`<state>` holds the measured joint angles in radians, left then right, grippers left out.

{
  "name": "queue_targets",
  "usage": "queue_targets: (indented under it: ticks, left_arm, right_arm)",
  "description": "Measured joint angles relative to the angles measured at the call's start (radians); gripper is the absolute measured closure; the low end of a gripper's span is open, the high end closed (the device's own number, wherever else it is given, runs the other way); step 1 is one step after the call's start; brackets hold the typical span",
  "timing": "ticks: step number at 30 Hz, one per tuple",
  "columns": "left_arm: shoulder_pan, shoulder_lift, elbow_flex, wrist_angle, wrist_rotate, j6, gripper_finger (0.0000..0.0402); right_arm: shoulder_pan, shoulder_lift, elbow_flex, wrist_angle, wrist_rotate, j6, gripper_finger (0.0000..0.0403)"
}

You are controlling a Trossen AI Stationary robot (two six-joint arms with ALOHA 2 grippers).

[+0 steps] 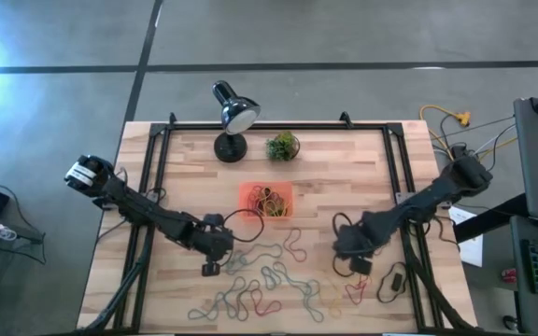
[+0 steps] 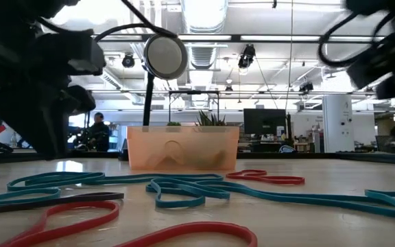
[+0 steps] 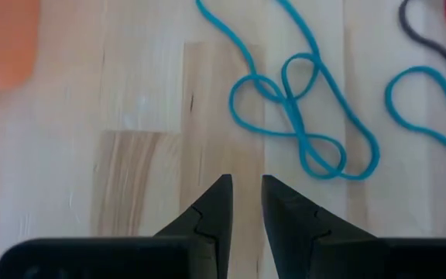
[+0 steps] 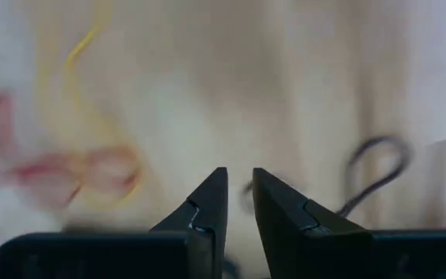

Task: Pick and place rubber bands into bin
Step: Put the black rubberband into the orange bin

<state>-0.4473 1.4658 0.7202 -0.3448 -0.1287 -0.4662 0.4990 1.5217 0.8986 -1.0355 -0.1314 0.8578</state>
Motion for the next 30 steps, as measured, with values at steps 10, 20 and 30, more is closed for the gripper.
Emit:
queue_targets:
  ticks: [10, 20, 30]
  left_arm:
    - [-0.007, 0.0, -0.011, 0.032, 0.0, -0.001, 0.0347]
    - [-0.008, 0.0, -0.011, 0.05, 0.001, -0.001, 0.0347]
    - [-0.008, 0.0, -0.011, 0.054, 0.001, 0.0, 0.0347]
  right_arm:
    - [0.367, -0.122, -0.034, 0.016, -0.028, 0.284, 0.0346]
    - [0.516, -0.011, -0.098, 0.178, 0.027, 0.378, 0.0346]
    - [0.516, 0.043, -0.094, 0.178, 0.027, 0.311, 0.0346]
